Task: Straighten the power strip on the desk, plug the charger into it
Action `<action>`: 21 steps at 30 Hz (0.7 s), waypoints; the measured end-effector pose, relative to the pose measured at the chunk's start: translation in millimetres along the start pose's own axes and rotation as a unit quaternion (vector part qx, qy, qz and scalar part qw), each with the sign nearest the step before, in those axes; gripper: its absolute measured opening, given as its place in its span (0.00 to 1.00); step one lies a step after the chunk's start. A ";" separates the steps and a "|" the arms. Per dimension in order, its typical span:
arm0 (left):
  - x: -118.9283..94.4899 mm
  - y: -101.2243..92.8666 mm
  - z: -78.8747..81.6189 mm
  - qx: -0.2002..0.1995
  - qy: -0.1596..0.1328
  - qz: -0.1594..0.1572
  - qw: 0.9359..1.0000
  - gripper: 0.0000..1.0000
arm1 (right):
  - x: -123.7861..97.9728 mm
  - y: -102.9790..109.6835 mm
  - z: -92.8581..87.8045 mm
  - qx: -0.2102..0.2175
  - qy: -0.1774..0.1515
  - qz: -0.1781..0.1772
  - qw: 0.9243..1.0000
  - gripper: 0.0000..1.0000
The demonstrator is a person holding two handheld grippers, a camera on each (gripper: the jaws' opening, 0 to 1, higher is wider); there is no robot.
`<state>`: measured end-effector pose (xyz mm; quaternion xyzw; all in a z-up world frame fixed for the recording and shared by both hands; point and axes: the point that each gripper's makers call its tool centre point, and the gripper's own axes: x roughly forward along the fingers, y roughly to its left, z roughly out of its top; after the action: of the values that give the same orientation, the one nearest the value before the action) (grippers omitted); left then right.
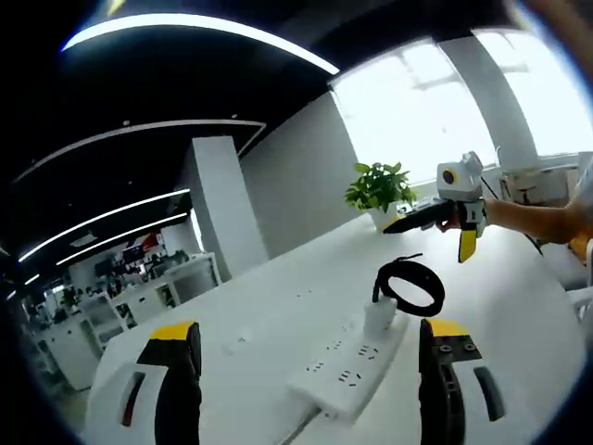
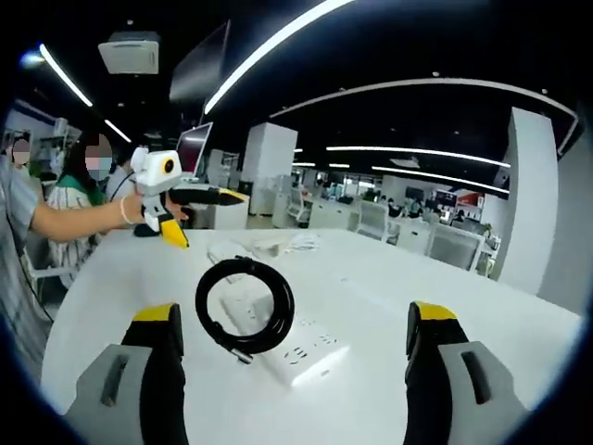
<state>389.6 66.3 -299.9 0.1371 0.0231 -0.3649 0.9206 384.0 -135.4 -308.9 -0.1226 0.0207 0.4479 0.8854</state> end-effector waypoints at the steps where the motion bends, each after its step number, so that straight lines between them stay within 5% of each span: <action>1: -3.9 -1.0 -1.1 -0.006 0.002 0.003 1.000 0.99 | -2.3 3.2 -0.2 0.000 -0.003 -0.001 1.000 1.00; 15: -62.9 -44.9 13.6 -0.030 -0.051 0.041 0.997 0.99 | -45.6 45.5 5.8 0.067 -0.065 -0.011 0.996 0.99; 21: -79.3 -54.8 6.5 -0.032 -0.030 0.052 0.998 0.99 | -59.7 50.9 1.8 0.049 -0.058 -0.028 0.997 1.00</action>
<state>293.9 79.2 -295.3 0.0981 0.0001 -0.3194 0.9425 307.6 -153.0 -308.5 -0.0539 -0.0122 0.4282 0.9020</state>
